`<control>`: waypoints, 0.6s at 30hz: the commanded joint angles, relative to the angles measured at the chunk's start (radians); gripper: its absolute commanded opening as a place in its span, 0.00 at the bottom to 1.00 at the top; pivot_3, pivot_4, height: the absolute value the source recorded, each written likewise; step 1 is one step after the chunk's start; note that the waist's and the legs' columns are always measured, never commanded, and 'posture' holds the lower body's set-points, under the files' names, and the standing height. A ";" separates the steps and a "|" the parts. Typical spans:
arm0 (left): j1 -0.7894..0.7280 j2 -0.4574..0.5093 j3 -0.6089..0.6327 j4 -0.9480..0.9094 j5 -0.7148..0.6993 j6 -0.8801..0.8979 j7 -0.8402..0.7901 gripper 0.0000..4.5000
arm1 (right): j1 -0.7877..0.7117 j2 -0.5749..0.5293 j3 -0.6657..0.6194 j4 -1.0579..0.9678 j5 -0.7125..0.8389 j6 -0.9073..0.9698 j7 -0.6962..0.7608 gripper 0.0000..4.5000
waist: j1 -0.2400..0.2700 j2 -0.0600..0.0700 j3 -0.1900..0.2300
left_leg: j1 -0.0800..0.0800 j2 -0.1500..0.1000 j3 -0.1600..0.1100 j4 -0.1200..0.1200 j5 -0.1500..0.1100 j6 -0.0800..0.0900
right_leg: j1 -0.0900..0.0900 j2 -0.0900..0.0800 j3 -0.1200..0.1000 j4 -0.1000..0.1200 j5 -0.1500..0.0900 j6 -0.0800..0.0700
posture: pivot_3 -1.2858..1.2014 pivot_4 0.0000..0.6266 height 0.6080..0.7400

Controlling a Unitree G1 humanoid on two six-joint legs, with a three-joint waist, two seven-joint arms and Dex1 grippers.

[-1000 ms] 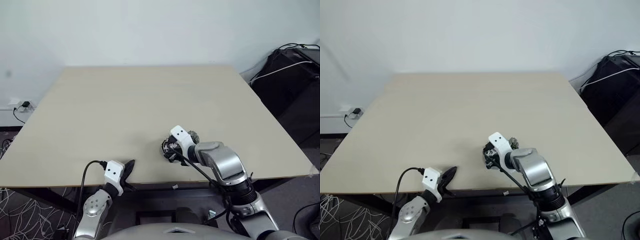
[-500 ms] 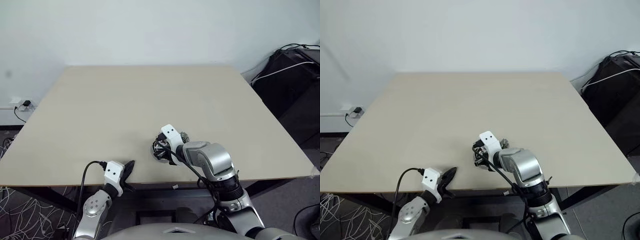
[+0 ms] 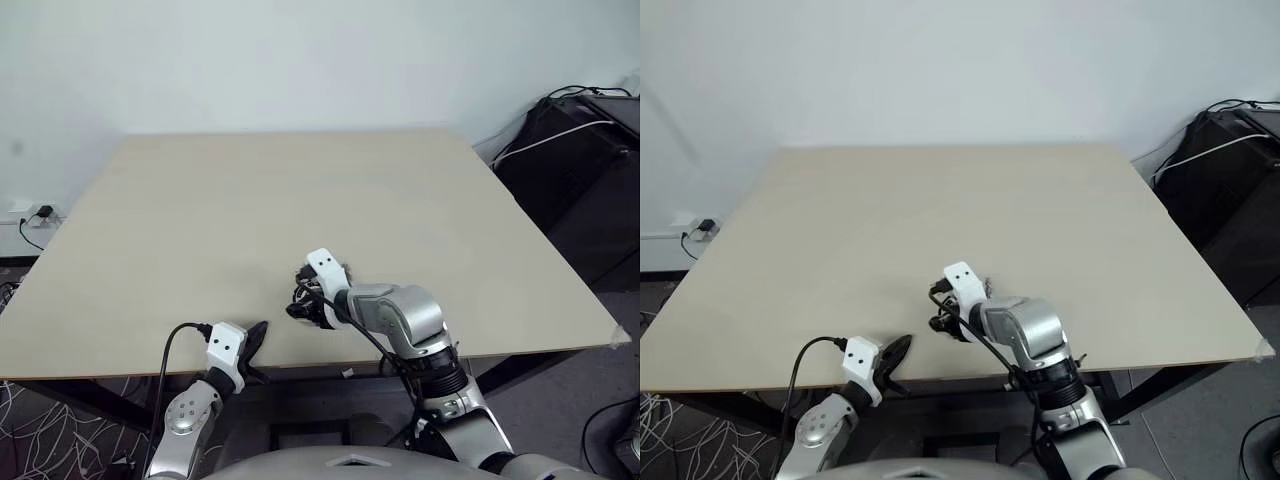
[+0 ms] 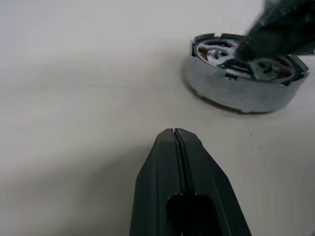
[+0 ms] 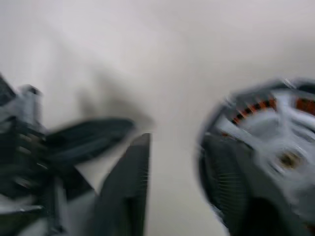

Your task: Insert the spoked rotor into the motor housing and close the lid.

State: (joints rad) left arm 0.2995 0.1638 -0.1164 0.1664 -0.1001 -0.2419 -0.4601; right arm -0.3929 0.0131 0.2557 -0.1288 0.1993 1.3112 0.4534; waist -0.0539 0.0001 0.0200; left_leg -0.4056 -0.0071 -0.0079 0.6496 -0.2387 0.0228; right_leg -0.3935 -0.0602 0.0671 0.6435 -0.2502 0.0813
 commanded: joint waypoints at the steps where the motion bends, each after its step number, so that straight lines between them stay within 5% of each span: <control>1: -0.012 0.006 0.009 -0.004 -0.011 -0.005 -0.006 0.00 | -0.041 0.049 -0.035 -0.001 0.034 -0.025 -0.026 0.65 | 0.000 0.000 0.000 | 0.000 0.000 0.000 0.000 0.000 0.000 | 0.000 0.000 0.000 0.000 0.000 0.000 | 0.52 0.00 1.00; 6: -0.016 0.004 0.007 -0.002 -0.011 -0.004 -0.007 0.00 | -0.064 0.123 -0.059 -0.018 0.084 -0.013 -0.045 0.99 | 0.001 0.000 0.000 | -0.001 0.000 0.000 0.000 0.000 0.000 | 0.000 -0.001 0.000 -0.001 0.000 0.000 | 0.52 0.00 1.00; 13: -0.015 0.004 0.006 -0.004 -0.011 -0.001 -0.009 0.00 | -0.084 0.162 -0.135 -0.089 0.172 -0.074 -0.041 0.99 | 0.000 0.000 0.000 | -0.001 0.002 0.000 0.000 -0.001 -0.002 | 0.000 -0.001 0.000 -0.001 0.000 0.000 | 0.52 0.00 1.00; 18: -0.009 0.008 0.007 -0.013 -0.012 0.001 -0.009 0.00 | -0.076 0.020 -0.091 -0.125 0.050 -0.335 -0.084 0.72 | -0.002 0.000 0.000 | -0.001 0.000 0.000 0.000 -0.001 -0.002 | -0.001 -0.001 0.000 -0.001 0.000 0.000 | 0.52 0.00 1.00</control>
State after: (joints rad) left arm 0.2960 0.1646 -0.1143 0.1696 -0.1001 -0.2398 -0.4616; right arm -0.4551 0.0687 0.1559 -0.2165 0.2948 1.0834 0.3834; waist -0.0557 0.0000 0.0199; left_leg -0.4070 -0.0070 -0.0080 0.6492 -0.2396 0.0214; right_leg -0.3943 -0.0615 0.0669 0.6425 -0.2502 0.0814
